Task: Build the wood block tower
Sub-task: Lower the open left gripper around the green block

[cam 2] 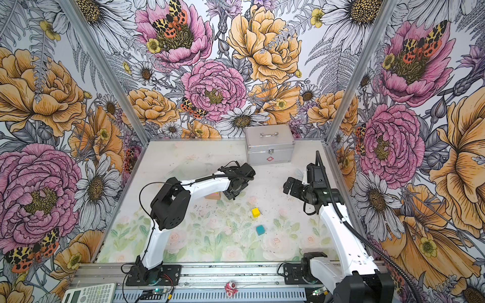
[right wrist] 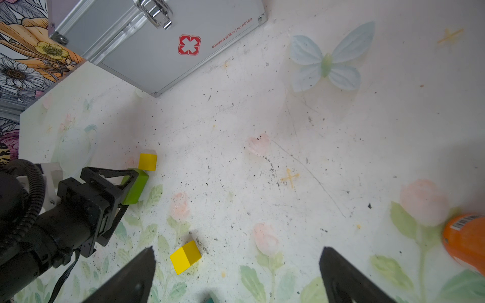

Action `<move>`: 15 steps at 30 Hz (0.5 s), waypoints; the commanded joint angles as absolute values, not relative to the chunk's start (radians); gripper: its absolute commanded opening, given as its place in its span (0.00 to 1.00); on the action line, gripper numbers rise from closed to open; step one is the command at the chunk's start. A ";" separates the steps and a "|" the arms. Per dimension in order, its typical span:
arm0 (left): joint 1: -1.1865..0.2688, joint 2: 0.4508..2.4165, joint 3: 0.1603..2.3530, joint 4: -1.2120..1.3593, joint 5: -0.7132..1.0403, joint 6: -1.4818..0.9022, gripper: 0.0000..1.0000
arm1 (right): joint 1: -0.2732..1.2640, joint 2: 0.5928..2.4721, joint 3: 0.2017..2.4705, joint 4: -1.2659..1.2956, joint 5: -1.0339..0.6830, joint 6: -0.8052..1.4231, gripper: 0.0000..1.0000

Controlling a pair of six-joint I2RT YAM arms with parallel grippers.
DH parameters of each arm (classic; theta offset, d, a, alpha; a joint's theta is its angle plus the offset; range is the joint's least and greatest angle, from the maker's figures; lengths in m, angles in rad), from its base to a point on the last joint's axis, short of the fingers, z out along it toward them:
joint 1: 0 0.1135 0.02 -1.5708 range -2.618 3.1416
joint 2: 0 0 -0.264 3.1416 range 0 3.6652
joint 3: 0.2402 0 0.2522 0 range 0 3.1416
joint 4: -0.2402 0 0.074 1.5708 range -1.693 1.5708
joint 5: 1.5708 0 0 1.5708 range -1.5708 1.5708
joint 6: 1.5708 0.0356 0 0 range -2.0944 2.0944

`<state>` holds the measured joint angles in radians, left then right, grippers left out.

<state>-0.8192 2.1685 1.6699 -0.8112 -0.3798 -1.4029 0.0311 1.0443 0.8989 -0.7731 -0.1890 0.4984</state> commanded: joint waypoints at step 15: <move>-0.798 2.195 1.706 -0.822 -0.367 -1.377 0.67 | 0.026 1.055 0.890 -0.759 -0.189 0.488 1.00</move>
<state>-0.8074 2.1693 1.6848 -0.8108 -0.3733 -1.3804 0.0311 1.0554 0.8982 -0.7731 -0.1886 0.4984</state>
